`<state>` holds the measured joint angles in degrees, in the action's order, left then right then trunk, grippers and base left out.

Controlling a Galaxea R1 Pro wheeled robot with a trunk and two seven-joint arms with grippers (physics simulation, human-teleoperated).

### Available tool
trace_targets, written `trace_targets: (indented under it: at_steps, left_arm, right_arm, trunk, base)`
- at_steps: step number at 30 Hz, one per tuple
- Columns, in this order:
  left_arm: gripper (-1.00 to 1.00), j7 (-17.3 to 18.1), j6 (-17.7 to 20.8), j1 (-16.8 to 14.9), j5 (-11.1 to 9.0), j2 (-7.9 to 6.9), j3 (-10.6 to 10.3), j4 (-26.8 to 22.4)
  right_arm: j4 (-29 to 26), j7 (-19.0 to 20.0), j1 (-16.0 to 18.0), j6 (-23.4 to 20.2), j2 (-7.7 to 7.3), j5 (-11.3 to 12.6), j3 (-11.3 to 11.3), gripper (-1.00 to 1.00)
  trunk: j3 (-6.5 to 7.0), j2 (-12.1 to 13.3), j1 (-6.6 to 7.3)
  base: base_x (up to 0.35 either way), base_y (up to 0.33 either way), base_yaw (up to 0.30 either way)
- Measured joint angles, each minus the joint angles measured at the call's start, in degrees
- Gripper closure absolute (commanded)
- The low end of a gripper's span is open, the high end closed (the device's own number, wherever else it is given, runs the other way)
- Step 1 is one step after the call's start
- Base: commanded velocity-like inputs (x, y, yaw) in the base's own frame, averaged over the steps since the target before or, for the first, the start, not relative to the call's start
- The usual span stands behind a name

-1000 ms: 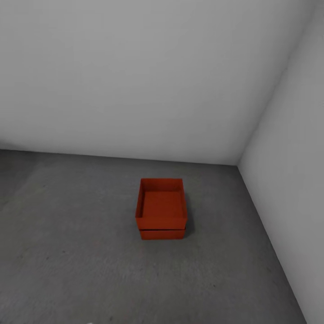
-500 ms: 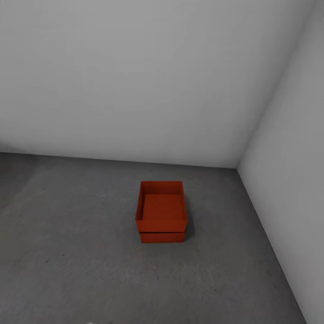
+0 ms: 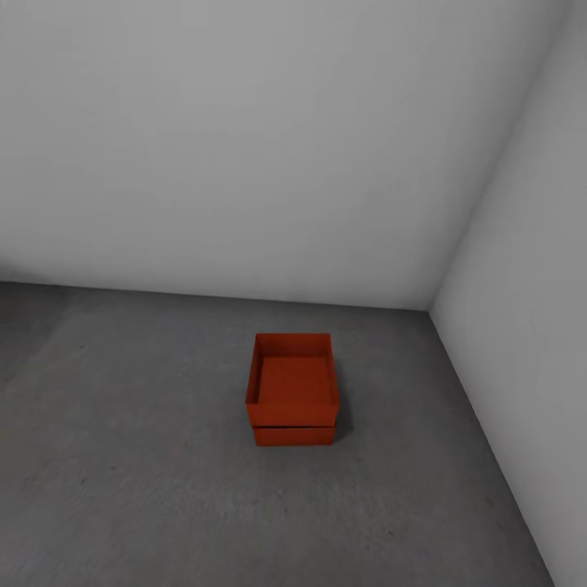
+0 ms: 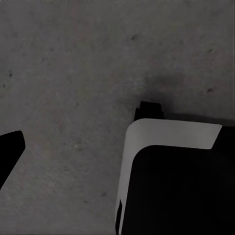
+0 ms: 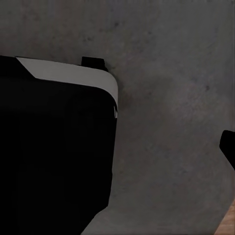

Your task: Move the two storage containers from the living room to the garage. In the garage, place one container on the floor and stack the other container on top of it (either order is fine).

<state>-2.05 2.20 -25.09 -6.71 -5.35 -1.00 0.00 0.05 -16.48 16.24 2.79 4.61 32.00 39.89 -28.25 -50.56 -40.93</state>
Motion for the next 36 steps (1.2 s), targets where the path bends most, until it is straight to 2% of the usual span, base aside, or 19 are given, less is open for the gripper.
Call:
trace_targets:
  at_steps: [8,15,19,26,32,36]
  left_arm:
    - [-1.0,0.1,-0.1,1.4,0.0,0.4,0.0,0.0]
    - [-1.0,0.2,-0.2,2.4,0.0,1.15,0.0,0.0]
    - [-1.0,0.3,-0.2,2.5,0.0,1.23,0.0,0.0]
    - [-1.0,4.2,-0.3,4.1,0.0,1.33,0.0,0.0]
    - [-1.0,4.6,-0.3,4.3,-0.1,1.32,0.1,0.0]
    - [-1.0,4.6,-0.3,4.3,-0.2,1.32,0.1,0.0]
  right_arm:
    - [0.0,0.5,-0.2,0.1,0.02,0.0,0.0,-1.0]
    - [0.0,4.6,-2.2,1.1,-0.09,0.4,-0.1,-1.0]
    - [0.0,5.4,-3.3,1.6,-0.17,0.5,-0.1,-1.0]
    - [0.0,7.1,-4.6,2.5,-0.14,0.6,-0.1,-1.0]
    - [0.0,8.1,-5.7,3.6,-0.15,0.6,-0.1,-1.0]
    - [0.0,10.4,-5.8,3.7,-0.25,0.6,-0.1,-1.0]
  trunk:
    - [0.71,0.0,0.0]
    - [1.34,0.0,0.0]
    - [1.69,0.0,0.0]
    - [2.32,0.0,0.0]
    - [2.86,0.0,0.0]
    - [3.21,0.0,0.0]
  base:
    - [0.0,0.0,0.0]
    - [0.0,0.0,0.0]
    - [0.0,0.0,0.0]
    - [0.0,0.0,0.0]
    - [0.0,0.0,0.0]
    - [0.0,0.0,0.0]
